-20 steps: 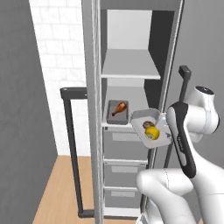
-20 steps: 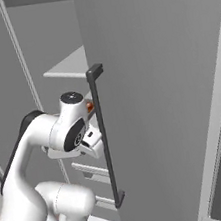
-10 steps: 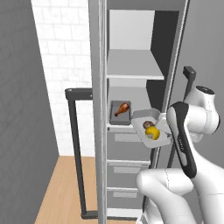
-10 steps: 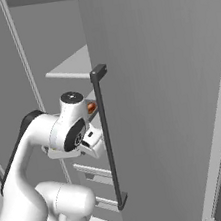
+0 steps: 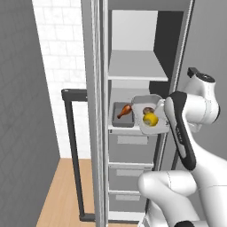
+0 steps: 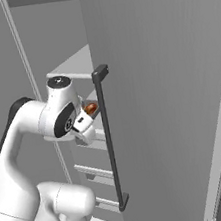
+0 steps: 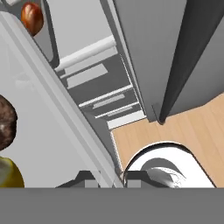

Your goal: Take the meat container that has the chicken drumstick and place it on the second highest rack of the freezer. Then take the vegetable container that has the mushroom and lemon and place it on the highest rack of the freezer.

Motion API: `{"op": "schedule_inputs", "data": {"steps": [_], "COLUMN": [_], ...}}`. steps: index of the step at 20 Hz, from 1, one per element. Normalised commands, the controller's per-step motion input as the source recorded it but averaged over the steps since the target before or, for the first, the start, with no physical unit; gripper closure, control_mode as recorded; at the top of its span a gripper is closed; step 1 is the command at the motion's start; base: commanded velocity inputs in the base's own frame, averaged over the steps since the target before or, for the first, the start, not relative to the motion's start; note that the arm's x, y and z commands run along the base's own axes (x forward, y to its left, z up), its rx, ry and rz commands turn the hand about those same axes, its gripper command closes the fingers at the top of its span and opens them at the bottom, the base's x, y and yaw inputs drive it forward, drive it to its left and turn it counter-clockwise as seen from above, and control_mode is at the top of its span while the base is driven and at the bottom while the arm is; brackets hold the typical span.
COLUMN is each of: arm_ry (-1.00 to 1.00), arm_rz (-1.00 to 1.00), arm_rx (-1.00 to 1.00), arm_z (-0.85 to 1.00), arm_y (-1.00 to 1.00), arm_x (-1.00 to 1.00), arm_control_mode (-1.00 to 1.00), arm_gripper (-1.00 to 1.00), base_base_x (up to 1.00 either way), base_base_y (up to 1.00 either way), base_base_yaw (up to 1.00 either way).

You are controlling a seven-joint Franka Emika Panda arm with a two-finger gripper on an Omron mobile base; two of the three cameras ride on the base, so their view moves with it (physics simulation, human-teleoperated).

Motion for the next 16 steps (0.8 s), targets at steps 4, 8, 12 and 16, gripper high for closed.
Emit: {"op": "schedule_inputs", "data": {"steps": [4, 8, 12, 16], "arm_ry": [-0.08, -0.13, -0.14, -0.07], "arm_rz": [-0.2, -0.17, -0.14, -0.13], "arm_rx": [0.0, 0.0, 0.0, 0.0], "arm_z": [0.75, 0.8, 0.67, 0.31], "arm_y": [0.0, 0.0, 0.0, 0.0], "arm_x": [0.18, 0.05, 0.06, 0.29], "arm_control_mode": [-1.0, -1.0, -1.0, -1.0], "arm_gripper": [1.0, 1.0, 1.0, 1.0], "base_base_x": [0.0, 0.0, 0.0, 0.0], "base_base_y": [0.0, 0.0, 0.0, 0.0], "base_base_yaw": [0.0, 0.0, 0.0, 0.0]}}
